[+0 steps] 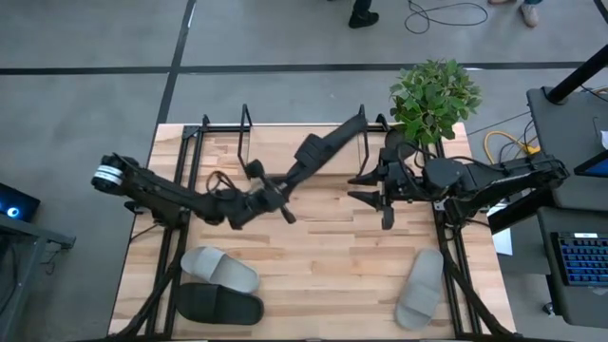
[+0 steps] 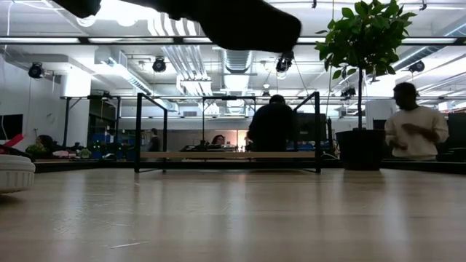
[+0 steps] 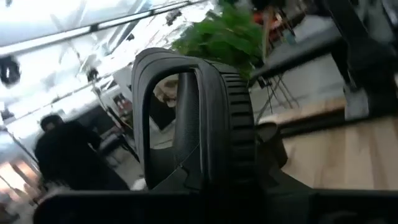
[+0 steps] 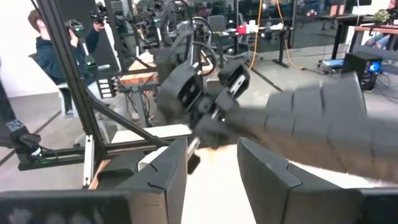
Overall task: Pick and place slides into the shelf
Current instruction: Put the right black slipper on the shelf
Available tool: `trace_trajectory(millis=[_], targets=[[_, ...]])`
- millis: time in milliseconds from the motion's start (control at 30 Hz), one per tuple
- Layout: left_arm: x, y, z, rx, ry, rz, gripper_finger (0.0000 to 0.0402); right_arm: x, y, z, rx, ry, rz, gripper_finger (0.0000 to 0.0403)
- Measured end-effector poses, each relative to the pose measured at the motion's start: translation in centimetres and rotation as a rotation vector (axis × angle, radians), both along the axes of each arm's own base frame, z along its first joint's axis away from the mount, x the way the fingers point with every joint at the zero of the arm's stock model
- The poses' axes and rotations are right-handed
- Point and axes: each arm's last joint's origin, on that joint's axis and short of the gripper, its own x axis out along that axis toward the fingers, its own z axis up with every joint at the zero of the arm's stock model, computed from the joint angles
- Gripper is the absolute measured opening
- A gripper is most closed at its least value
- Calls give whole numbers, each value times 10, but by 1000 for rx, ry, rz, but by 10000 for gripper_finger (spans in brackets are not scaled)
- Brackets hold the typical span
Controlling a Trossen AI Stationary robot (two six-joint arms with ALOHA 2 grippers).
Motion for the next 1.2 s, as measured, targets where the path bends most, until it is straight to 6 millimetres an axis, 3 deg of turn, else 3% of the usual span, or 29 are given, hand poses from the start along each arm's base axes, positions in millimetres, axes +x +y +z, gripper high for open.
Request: trace_trajectory(millis=[233,467,733,900,1200], targets=[[-49,12,5,-125,-205,-76,23,-5,11,2,-135,-8,63,130],[-76,18,-14,-202,-267,134,23,-1,23,-3,-211,12,83,121],[-53,13,-39,-157,-85,394,23,14,28,-17,-232,71,70,121],[-30,10,-42,-55,153,663,23,17,29,-19,-229,80,70,121],[-1,5,-66,34,329,750,23,17,29,-19,-224,80,69,121]])
